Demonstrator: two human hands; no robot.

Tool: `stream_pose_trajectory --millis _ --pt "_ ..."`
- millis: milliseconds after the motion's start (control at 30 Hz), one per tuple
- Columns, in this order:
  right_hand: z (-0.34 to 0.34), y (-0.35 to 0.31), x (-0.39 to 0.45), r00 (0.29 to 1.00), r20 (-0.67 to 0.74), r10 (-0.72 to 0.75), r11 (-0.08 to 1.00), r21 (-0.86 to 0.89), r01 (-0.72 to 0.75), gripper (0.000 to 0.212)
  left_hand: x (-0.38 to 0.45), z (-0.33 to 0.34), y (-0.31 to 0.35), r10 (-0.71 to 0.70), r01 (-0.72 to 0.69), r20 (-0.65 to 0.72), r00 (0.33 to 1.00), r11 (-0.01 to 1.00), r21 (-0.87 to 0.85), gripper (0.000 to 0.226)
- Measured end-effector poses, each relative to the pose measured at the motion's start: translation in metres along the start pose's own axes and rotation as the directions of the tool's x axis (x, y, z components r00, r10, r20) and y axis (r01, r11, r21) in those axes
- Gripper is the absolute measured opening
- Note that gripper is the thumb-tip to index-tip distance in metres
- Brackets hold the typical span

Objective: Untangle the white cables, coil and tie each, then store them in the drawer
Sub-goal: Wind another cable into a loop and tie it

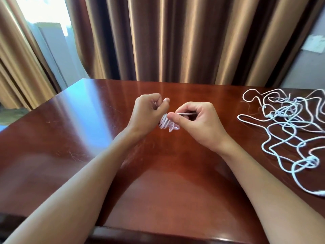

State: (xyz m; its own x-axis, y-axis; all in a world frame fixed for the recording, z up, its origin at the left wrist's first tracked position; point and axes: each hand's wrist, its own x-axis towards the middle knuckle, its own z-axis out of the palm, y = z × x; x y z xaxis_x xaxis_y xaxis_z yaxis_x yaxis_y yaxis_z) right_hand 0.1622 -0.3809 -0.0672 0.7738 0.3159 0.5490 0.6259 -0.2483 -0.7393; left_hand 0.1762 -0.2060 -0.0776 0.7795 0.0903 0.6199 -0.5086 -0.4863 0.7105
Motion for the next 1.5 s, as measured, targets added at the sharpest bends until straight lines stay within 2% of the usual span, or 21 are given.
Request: stream_pose_trajectory --millis 100,167,300,433,500,600,700,767,867,1000,1067,1167,1267,1400,1500 --pt "0.003 -0.005 -0.001 0.993 0.015 0.113 0.96 0.257 -0.113 0.014 -0.003 0.0 0.01 0.016 -0.01 0.097 0.995 0.998 -0.064 0.051" --pt "0.004 -0.006 -0.001 0.985 -0.002 0.171 0.923 0.351 -0.159 0.012 -0.005 0.0 0.014 0.03 -0.007 0.162 0.986 0.99 -0.141 0.042" --pt "-0.002 -0.006 0.003 0.96 -0.13 0.249 0.888 0.426 -0.173 0.01 -0.004 0.002 0.013 0.085 -0.007 0.271 0.959 0.961 -0.276 0.009" --pt "-0.006 -0.001 0.006 0.942 -0.184 0.281 0.883 0.435 -0.179 0.01 -0.006 0.006 0.016 0.046 0.053 0.276 0.96 0.938 -0.342 0.013" --pt "-0.005 0.0 0.006 0.955 -0.184 0.231 0.906 0.399 -0.142 0.01 -0.005 0.006 0.016 0.03 0.048 0.232 0.972 0.944 -0.326 0.012" --pt "-0.001 -0.004 0.004 0.991 -0.13 0.044 0.954 0.301 -0.003 0.008 -0.005 0.006 0.016 -0.016 0.097 0.22 0.975 0.927 -0.363 0.009" --pt "0.003 -0.007 0.002 0.995 -0.093 -0.026 0.955 0.29 0.053 0.01 -0.005 0.007 0.02 -0.156 0.263 0.244 0.957 0.823 -0.504 0.007" --pt "0.005 -0.006 0.002 0.993 -0.109 -0.037 0.961 0.269 0.065 0.009 -0.004 0.007 0.021 -0.199 0.315 0.262 0.944 0.779 -0.542 0.007" --pt "0.005 -0.003 0.002 0.993 -0.109 -0.036 0.98 0.19 0.057 0.011 -0.007 0.011 0.021 -0.187 0.312 0.275 0.943 0.786 -0.534 0.007" --pt "0.005 0.001 0.004 0.993 -0.119 0.018 0.984 0.176 0.003 0.018 -0.013 0.018 0.023 -0.145 0.237 0.217 0.965 0.835 -0.497 0.012" --pt "0.005 0.002 0.005 0.986 -0.146 0.075 0.973 0.228 -0.041 0.018 -0.014 0.02 0.024 -0.11 0.173 0.158 0.981 0.867 -0.468 0.013" --pt "0.008 0.003 0.005 0.966 -0.184 0.18 0.943 0.31 -0.117 0.018 -0.014 0.02 0.023 -0.05 0.077 0.09 0.995 0.939 -0.336 0.013" --pt "0.011 0.004 0.003 0.935 -0.257 0.243 0.921 0.364 -0.139 0.023 -0.015 0.021 0.019 -0.045 0.061 0.075 0.996 0.97 -0.234 0.015" --pt "0.012 0.001 0.004 0.856 -0.315 0.41 0.806 0.564 -0.179 0.052 -0.016 0.023 0.021 -0.059 0.07 0.047 0.997 0.957 -0.281 0.015" --pt "0.011 -0.001 0.006 0.825 -0.309 0.473 0.74 0.647 -0.181 0.049 -0.016 0.022 0.025 -0.063 0.069 0.029 0.998 0.954 -0.293 0.014"
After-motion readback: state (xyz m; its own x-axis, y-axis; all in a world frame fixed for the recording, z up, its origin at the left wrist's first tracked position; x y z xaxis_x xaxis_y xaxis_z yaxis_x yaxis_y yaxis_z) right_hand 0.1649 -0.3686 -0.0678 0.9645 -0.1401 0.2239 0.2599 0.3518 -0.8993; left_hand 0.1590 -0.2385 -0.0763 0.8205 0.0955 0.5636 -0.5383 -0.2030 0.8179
